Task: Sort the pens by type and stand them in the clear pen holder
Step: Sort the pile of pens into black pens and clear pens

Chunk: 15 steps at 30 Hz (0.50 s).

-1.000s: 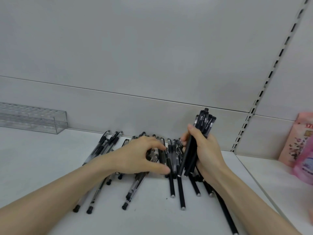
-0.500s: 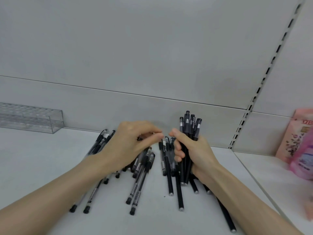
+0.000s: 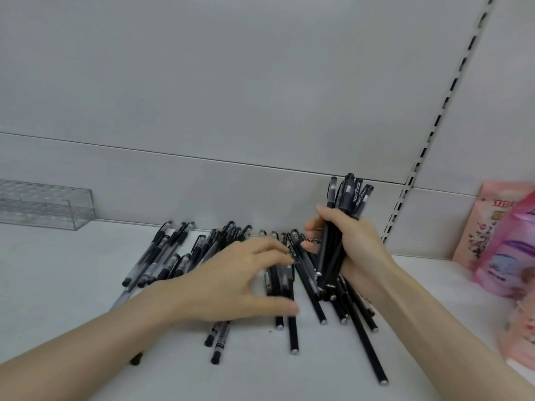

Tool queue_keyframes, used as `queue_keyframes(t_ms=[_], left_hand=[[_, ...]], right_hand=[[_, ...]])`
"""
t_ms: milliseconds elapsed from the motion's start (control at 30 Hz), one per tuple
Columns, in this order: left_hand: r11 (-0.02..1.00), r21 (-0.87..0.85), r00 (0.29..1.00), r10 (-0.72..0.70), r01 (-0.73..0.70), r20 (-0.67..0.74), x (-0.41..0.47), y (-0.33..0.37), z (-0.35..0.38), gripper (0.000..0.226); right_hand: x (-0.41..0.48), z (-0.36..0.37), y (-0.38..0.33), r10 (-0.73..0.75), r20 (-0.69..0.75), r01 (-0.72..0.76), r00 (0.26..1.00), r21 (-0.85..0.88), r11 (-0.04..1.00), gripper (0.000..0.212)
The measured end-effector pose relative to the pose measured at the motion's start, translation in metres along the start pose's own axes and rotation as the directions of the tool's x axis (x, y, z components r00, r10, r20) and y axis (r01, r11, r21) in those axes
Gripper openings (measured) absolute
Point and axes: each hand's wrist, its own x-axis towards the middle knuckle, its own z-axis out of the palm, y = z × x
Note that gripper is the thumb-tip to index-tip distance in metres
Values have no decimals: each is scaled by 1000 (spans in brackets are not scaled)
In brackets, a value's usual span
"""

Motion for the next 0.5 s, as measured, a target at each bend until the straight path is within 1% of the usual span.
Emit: queue_keyframes(t_ms=[33,67,100,133,233,300,367,433,500], left_hand=[[997,55,990,-56,49,129,0,0,1,70],[991,116,972,-92,68,214,0,1,1,75],[983,170,962,-112,70,250,0,-1,2,74],[976,207,962,-120,69,247,0,-3,2,71],[966,236,966,-157,107,206,-1,-9,-4,58],[964,237,958,-175,119,229,-2,-9,-9,66],[961,243,932,-202,129,302,-4,-11,-13,78],[966,176,906,-242,190,348,-5,-13,-18,78],[973,117,917,-226,198,328,-6,-16,-21,73]], right_hand=[[-1,-2,-1,-2,17,2,1000,-15,1000,19],[-2,-3,1,-7,29,7,1000,-31,999,14],[-4,-4,3,-11,36,12,999,-33,999,7],[-5,-5,5,-13,41,14,999,-20,1000,5],[-6,-7,11,-28,50,27,998,24,999,14],[-7,-7,12,-34,63,31,997,40,999,18],[-8,-6,13,-25,76,20,997,54,998,13],[-9,-5,14,-2,88,-4,996,62,998,8],[-10,-3,15,18,107,-25,994,64,998,14]])
